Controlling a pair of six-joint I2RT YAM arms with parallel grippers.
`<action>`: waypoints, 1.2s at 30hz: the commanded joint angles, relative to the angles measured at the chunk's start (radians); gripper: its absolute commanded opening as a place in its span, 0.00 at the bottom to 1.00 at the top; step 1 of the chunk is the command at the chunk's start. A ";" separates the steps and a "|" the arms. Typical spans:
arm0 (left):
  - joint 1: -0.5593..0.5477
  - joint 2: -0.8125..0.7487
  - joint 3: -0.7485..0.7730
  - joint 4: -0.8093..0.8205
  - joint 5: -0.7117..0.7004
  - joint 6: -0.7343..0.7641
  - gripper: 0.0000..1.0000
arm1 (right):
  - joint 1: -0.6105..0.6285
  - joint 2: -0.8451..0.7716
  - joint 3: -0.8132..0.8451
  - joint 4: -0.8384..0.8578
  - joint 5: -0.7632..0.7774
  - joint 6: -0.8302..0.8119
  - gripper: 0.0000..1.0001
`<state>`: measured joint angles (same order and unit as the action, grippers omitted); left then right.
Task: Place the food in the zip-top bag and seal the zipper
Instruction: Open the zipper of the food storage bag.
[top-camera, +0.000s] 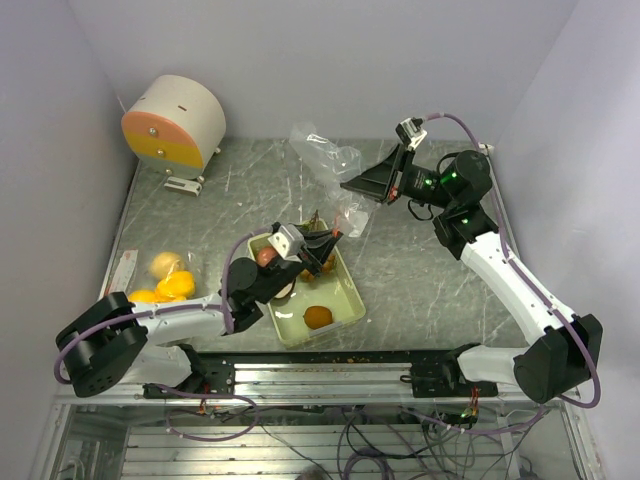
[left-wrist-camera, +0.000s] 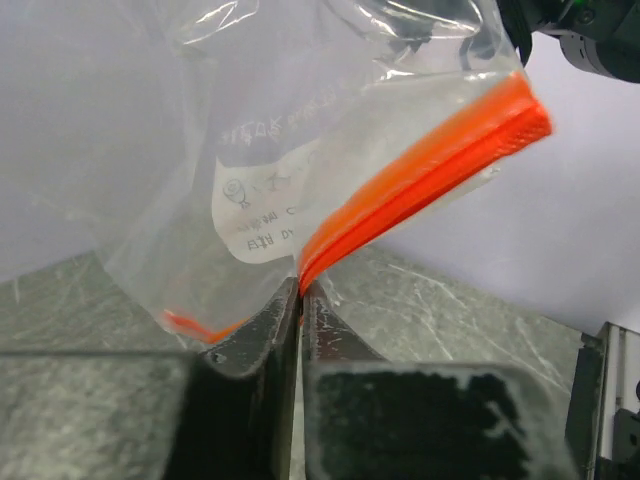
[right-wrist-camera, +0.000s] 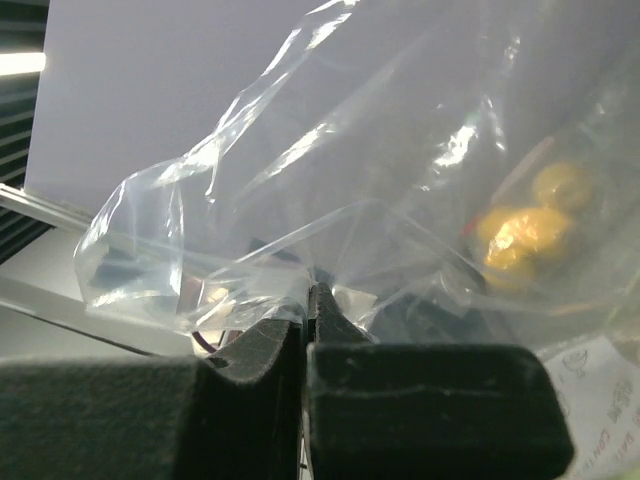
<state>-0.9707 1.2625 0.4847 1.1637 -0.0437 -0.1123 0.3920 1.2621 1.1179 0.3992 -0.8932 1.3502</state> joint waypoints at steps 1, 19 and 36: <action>-0.004 -0.018 0.007 0.068 0.013 -0.006 0.07 | -0.002 -0.010 -0.004 0.009 -0.030 -0.019 0.00; -0.003 -0.633 -0.006 -0.724 -0.141 -0.114 0.07 | 0.013 -0.140 0.076 -0.476 0.275 -0.716 0.80; -0.004 -0.976 0.261 -1.723 -0.593 -0.454 0.07 | 0.267 -0.352 -0.088 -0.426 0.787 -0.880 0.88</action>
<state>-0.9714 0.3630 0.7174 -0.2852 -0.4690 -0.4797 0.6506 0.9730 1.1065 -0.1883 -0.1307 0.4656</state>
